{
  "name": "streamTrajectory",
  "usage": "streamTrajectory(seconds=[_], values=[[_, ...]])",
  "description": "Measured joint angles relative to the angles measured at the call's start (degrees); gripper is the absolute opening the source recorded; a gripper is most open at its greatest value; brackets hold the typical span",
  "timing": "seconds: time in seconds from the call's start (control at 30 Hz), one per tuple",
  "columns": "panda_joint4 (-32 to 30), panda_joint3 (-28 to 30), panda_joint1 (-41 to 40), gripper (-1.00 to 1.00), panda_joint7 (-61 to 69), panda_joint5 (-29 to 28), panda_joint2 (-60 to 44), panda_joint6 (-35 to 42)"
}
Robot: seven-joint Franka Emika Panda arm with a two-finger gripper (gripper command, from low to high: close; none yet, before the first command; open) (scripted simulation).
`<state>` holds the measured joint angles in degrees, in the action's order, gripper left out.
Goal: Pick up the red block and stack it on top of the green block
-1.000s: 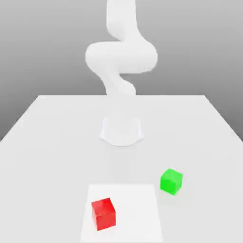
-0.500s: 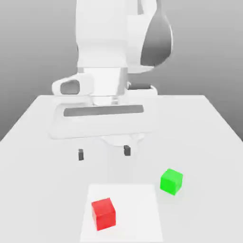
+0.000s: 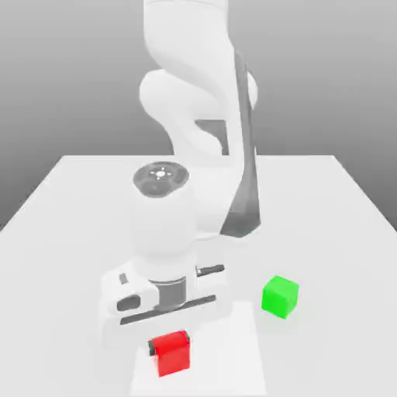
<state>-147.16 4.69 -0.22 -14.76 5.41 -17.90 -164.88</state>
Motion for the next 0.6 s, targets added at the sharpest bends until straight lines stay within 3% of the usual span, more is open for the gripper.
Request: streamTrajectory(seconds=[0.07,0.27,0.43,0.6], values=[[0.07,-0.17,-0.14,-1.0,0.06,0.08,-0.51,-0.43],[-2.28,0.72,1.58,-1.0,-3.55,-2.8,10.27,7.92],[-9.26,-5.01,11.68,-1.0,-15.35,-1.18,19.46,9.99],[-16.83,-11.35,16.45,-1.0,-28.98,-0.26,28.37,11.27]])
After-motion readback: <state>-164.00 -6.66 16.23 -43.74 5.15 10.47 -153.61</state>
